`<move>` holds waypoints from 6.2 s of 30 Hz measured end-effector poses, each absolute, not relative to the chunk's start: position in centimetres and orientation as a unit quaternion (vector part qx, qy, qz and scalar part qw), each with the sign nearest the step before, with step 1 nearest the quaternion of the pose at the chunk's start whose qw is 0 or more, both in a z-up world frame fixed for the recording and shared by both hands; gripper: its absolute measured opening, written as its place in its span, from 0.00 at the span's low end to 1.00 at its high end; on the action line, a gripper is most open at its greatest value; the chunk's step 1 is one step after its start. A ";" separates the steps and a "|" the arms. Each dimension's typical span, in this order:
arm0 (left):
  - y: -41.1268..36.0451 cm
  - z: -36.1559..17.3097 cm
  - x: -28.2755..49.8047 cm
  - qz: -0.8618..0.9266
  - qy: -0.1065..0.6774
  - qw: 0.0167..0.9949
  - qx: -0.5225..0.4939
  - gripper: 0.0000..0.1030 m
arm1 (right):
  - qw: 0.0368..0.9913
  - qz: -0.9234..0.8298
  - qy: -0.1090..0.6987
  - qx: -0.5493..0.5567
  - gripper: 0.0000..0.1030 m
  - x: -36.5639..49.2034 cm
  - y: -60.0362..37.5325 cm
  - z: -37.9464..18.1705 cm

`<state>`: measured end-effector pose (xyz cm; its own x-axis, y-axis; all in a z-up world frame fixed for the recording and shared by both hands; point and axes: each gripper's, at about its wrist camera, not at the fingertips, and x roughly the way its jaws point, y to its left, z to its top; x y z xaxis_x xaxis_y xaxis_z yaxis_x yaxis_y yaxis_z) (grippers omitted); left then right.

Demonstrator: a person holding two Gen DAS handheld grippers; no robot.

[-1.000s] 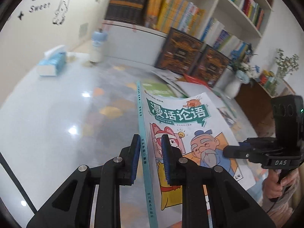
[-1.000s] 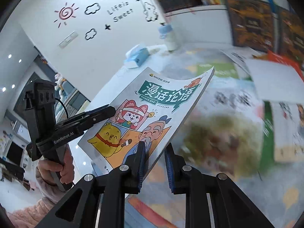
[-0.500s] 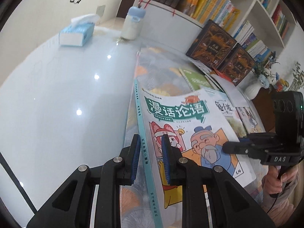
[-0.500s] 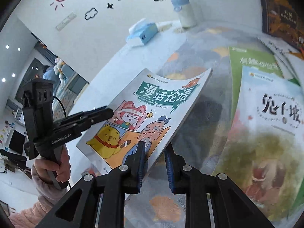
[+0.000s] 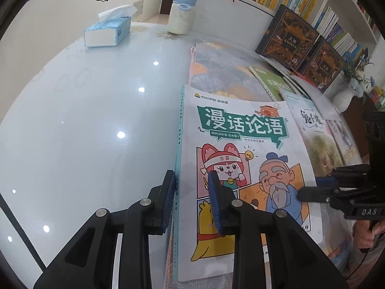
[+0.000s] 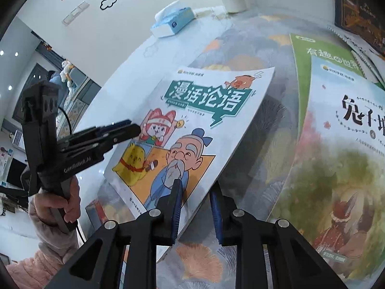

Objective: Organize books

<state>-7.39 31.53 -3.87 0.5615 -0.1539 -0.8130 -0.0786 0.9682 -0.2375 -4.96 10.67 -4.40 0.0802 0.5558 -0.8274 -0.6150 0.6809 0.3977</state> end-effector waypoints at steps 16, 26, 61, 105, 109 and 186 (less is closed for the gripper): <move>30.5 -1.3 -7.7 0.041 0.466 0.875 -0.125 0.61 | 0.726 0.405 0.555 0.030 0.65 -6.1 7.0 -3.2; 19.6 0.3 -4.9 -0.061 0.446 0.888 -0.093 0.64 | 0.802 0.294 0.516 0.071 0.65 -4.2 -4.9 -1.6; 9.4 -3.9 -10.5 -0.174 0.502 0.844 -0.075 0.65 | 0.784 0.267 0.554 0.079 0.69 -9.0 -10.8 -5.1; 11.2 -5.3 -9.9 -0.201 0.462 0.850 -0.153 0.29 | 0.753 0.395 0.484 0.208 0.14 -10.5 -17.9 -9.3; 10.7 -5.2 -10.1 -0.192 0.459 0.856 -0.140 0.29 | 0.759 0.390 0.478 0.208 0.14 -10.6 -17.7 -9.3; 31.4 -1.4 -5.7 -0.089 0.421 0.892 -0.135 0.32 | 0.775 0.410 0.481 0.020 0.18 -5.3 9.8 -1.7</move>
<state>-5.68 31.37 -1.38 0.6291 -0.2724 -0.7281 0.0456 0.9479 -0.3152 -5.29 9.77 -1.68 0.2017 0.6543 -0.7288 -0.6166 0.6630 0.4246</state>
